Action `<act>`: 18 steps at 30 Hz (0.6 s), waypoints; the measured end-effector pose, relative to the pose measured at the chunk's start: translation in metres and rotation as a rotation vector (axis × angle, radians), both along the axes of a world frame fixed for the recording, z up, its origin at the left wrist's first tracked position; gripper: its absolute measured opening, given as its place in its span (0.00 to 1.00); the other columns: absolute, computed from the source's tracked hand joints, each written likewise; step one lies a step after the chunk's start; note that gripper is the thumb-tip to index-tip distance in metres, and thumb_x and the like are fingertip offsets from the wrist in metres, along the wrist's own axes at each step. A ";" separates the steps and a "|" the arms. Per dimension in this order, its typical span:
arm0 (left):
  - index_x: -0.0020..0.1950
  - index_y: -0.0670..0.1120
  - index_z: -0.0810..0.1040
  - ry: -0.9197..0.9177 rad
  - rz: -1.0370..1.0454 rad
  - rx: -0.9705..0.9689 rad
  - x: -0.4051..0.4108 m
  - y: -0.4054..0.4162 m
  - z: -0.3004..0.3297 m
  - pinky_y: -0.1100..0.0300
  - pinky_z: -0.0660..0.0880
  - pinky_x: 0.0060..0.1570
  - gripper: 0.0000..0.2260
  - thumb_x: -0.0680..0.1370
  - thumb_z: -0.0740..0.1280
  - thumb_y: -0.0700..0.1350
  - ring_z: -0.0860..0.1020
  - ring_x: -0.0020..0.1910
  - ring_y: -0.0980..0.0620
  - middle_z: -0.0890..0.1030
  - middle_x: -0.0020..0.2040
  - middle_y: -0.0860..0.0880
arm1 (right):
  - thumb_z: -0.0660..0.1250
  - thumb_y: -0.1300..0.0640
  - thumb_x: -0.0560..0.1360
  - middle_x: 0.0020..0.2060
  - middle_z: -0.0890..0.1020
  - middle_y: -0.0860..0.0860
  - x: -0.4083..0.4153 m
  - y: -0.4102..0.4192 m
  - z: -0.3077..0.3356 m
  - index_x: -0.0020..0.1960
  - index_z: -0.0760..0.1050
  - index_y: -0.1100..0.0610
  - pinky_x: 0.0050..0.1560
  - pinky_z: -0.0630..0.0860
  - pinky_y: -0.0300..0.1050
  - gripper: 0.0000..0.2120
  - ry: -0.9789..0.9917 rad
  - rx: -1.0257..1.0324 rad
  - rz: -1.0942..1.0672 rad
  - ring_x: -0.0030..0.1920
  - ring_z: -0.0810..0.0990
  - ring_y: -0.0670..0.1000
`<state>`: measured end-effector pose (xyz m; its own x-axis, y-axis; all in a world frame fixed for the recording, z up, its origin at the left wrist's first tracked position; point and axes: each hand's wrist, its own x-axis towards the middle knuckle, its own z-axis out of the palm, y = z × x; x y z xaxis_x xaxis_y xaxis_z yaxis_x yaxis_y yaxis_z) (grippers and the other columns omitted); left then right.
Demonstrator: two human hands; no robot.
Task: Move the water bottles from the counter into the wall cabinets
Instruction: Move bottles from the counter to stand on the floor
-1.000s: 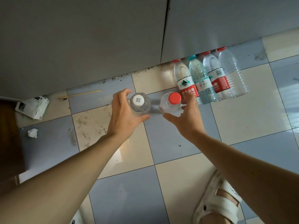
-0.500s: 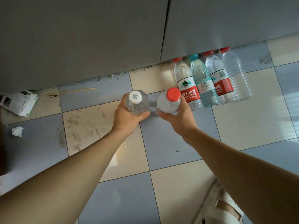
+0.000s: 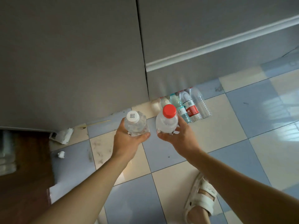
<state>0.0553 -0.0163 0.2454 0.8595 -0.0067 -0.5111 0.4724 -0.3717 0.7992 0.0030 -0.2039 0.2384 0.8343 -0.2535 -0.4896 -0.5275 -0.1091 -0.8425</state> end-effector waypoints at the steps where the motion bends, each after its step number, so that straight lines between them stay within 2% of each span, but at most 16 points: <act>1: 0.63 0.49 0.77 -0.004 0.005 -0.004 0.002 -0.003 0.028 0.46 0.79 0.61 0.30 0.64 0.83 0.40 0.83 0.55 0.49 0.84 0.55 0.49 | 0.82 0.56 0.67 0.53 0.81 0.40 0.001 -0.003 0.028 0.63 0.72 0.42 0.48 0.74 0.33 0.30 -0.010 -0.005 0.015 0.54 0.80 0.43; 3: 0.62 0.50 0.77 -0.029 0.024 -0.026 0.006 -0.008 0.088 0.53 0.80 0.58 0.29 0.64 0.83 0.40 0.83 0.53 0.52 0.84 0.54 0.51 | 0.81 0.55 0.67 0.52 0.82 0.40 0.008 -0.009 0.090 0.60 0.72 0.41 0.50 0.78 0.36 0.28 -0.030 -0.008 0.050 0.53 0.80 0.45; 5: 0.62 0.51 0.77 -0.054 0.008 -0.054 0.010 -0.009 0.151 0.65 0.79 0.51 0.29 0.65 0.83 0.39 0.83 0.51 0.56 0.85 0.53 0.52 | 0.81 0.55 0.68 0.51 0.84 0.44 0.013 -0.015 0.152 0.60 0.76 0.46 0.55 0.79 0.43 0.24 -0.046 -0.022 0.104 0.54 0.81 0.48; 6: 0.63 0.50 0.77 -0.061 0.002 -0.062 0.012 -0.007 0.181 0.67 0.78 0.48 0.29 0.65 0.82 0.39 0.83 0.51 0.56 0.85 0.53 0.52 | 0.81 0.55 0.68 0.50 0.84 0.45 0.014 -0.018 0.183 0.59 0.77 0.48 0.55 0.79 0.43 0.23 -0.050 -0.027 0.131 0.53 0.82 0.49; 9: 0.64 0.49 0.77 -0.106 -0.011 -0.069 0.012 -0.002 0.270 0.71 0.77 0.45 0.29 0.65 0.83 0.42 0.83 0.51 0.57 0.85 0.54 0.52 | 0.82 0.51 0.67 0.45 0.84 0.39 0.019 -0.024 0.275 0.54 0.77 0.44 0.45 0.78 0.31 0.20 -0.073 -0.062 0.173 0.50 0.82 0.41; 11: 0.63 0.48 0.78 -0.134 -0.018 -0.080 0.012 0.006 0.324 0.75 0.75 0.42 0.28 0.65 0.83 0.43 0.83 0.49 0.62 0.85 0.51 0.55 | 0.81 0.49 0.66 0.46 0.83 0.34 0.021 -0.024 0.331 0.56 0.76 0.41 0.44 0.76 0.28 0.22 -0.113 -0.098 0.189 0.50 0.81 0.37; 12: 0.62 0.48 0.78 -0.136 -0.021 -0.090 0.012 0.009 0.349 0.75 0.75 0.42 0.28 0.65 0.83 0.43 0.82 0.48 0.64 0.86 0.50 0.57 | 0.81 0.48 0.67 0.48 0.83 0.35 0.022 -0.023 0.357 0.59 0.77 0.43 0.48 0.76 0.30 0.24 -0.132 -0.118 0.196 0.51 0.81 0.38; 14: 0.62 0.52 0.78 -0.151 -0.035 -0.094 0.010 0.017 0.395 0.72 0.75 0.47 0.28 0.65 0.84 0.46 0.81 0.50 0.65 0.85 0.50 0.61 | 0.81 0.48 0.67 0.54 0.84 0.40 0.022 -0.019 0.407 0.64 0.76 0.48 0.57 0.77 0.40 0.28 -0.161 -0.141 0.188 0.56 0.81 0.42; 16: 0.62 0.54 0.78 -0.168 -0.048 -0.114 0.009 0.028 0.434 0.66 0.74 0.52 0.29 0.64 0.84 0.49 0.81 0.53 0.64 0.84 0.52 0.60 | 0.81 0.49 0.67 0.53 0.84 0.41 0.023 -0.014 0.450 0.63 0.77 0.48 0.59 0.78 0.44 0.27 -0.199 -0.140 0.181 0.57 0.81 0.42; 18: 0.61 0.56 0.78 -0.194 -0.083 -0.137 0.009 0.039 0.469 0.67 0.74 0.51 0.29 0.63 0.84 0.53 0.81 0.54 0.64 0.84 0.53 0.61 | 0.82 0.51 0.67 0.51 0.85 0.40 0.023 -0.007 0.487 0.61 0.78 0.47 0.57 0.78 0.42 0.25 -0.228 -0.130 0.180 0.55 0.82 0.40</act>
<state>0.0639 0.0228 0.7148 0.9352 -0.1386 -0.3259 0.2776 -0.2849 0.9175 0.0261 -0.2108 0.7255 0.9560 -0.1402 -0.2578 -0.2890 -0.2979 -0.9098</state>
